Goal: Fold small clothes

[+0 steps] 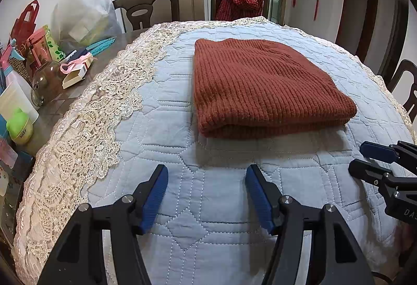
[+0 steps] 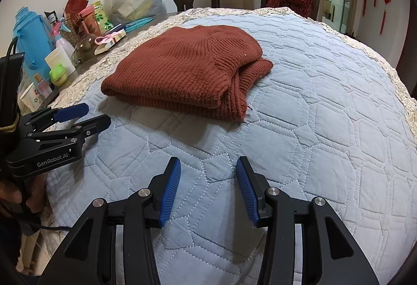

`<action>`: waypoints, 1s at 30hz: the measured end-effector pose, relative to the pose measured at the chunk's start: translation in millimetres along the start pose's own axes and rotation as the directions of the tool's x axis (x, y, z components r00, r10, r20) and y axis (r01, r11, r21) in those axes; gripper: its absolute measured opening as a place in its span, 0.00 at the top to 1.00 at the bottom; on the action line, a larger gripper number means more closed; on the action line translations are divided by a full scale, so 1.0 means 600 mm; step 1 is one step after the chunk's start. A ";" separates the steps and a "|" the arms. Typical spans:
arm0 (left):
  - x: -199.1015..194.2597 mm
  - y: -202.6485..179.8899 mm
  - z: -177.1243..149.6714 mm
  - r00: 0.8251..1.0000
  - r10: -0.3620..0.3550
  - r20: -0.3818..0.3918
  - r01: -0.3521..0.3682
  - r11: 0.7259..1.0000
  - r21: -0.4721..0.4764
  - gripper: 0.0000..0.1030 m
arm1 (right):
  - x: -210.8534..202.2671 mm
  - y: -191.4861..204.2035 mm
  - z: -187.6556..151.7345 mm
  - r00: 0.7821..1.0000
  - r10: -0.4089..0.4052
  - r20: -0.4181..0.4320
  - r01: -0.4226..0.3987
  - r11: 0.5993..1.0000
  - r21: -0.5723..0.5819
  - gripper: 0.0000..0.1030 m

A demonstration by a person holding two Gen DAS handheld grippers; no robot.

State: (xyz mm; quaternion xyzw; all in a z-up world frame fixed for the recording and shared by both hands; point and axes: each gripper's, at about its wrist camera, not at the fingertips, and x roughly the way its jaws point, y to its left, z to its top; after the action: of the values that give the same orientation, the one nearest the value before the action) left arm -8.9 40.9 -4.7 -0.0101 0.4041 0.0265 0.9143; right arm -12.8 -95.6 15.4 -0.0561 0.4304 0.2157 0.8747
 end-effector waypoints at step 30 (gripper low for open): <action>0.000 0.000 -0.001 1.000 -0.001 0.000 0.001 1.000 -0.001 0.36 | 0.000 -0.001 0.001 1.000 0.015 0.002 -0.015 1.000 0.009 0.55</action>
State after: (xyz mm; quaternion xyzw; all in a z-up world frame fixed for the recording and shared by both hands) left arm -9.3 41.0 -4.9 -0.0107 0.4040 0.0264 0.9143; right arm -12.2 -96.0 15.9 -0.0487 0.4312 0.2201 0.8737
